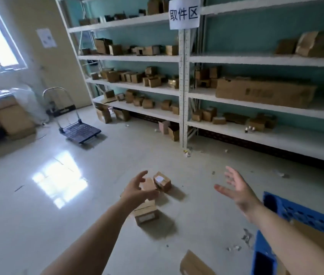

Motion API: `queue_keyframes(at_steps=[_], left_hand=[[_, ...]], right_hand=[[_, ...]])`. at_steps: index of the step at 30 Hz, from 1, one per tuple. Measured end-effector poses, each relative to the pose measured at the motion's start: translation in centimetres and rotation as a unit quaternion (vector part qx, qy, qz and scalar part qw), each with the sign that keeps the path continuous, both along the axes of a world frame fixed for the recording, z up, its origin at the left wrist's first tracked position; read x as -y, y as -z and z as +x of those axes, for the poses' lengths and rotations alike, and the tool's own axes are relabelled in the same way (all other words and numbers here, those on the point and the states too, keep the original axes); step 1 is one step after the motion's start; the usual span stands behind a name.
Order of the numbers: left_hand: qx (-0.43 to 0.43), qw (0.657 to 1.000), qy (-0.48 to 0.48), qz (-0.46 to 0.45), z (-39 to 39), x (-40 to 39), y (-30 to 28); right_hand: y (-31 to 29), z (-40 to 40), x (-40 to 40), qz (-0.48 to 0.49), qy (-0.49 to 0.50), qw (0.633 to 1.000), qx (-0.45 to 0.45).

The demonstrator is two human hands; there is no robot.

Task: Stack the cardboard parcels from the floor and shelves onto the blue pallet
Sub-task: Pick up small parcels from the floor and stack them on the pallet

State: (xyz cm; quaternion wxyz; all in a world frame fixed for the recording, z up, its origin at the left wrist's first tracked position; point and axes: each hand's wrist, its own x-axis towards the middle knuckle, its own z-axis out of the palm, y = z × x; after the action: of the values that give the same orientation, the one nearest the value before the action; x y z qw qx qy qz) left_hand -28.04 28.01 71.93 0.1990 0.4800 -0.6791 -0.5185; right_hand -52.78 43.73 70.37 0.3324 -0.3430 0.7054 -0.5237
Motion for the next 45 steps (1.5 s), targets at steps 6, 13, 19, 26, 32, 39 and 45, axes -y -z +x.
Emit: queue_keyframes(at_steps=[6, 13, 19, 26, 32, 39, 45], left_hand=[[0.021, 0.998, -0.051, -0.009, 11.6, 8.9, 0.7], [0.043, 0.997, -0.064, 0.019, 18.1, 16.0, 3.8], [0.049, 0.996, -0.063, 0.045, 17.9, 21.9, 6.4], [0.072, 0.994, -0.074, 0.045, 13.9, 32.8, 9.0], [0.104, 0.99, -0.08, 0.052, 10.4, 43.2, 10.2], [0.127, 0.987, -0.052, 0.084, 9.3, 52.5, 13.6], [0.248, 0.965, 0.066, 0.048, 9.3, 61.4, 18.7]], right_hand=[[0.5, 9.3, 11.2, 0.041, -0.059, 0.997, -0.007], [2.5, 15.8, 20.6, 0.112, -0.108, 0.987, -0.038], [4.4, 16.1, 27.9, 0.164, -0.143, 0.974, -0.059], [9.0, 12.8, 40.5, 0.191, -0.171, 0.965, -0.056], [11.2, 9.2, 50.9, 0.246, -0.207, 0.944, -0.076], [13.7, 6.9, 58.4, 0.299, -0.171, 0.936, -0.076], [17.0, 7.4, 62.4, 0.351, -0.126, 0.926, -0.063]])
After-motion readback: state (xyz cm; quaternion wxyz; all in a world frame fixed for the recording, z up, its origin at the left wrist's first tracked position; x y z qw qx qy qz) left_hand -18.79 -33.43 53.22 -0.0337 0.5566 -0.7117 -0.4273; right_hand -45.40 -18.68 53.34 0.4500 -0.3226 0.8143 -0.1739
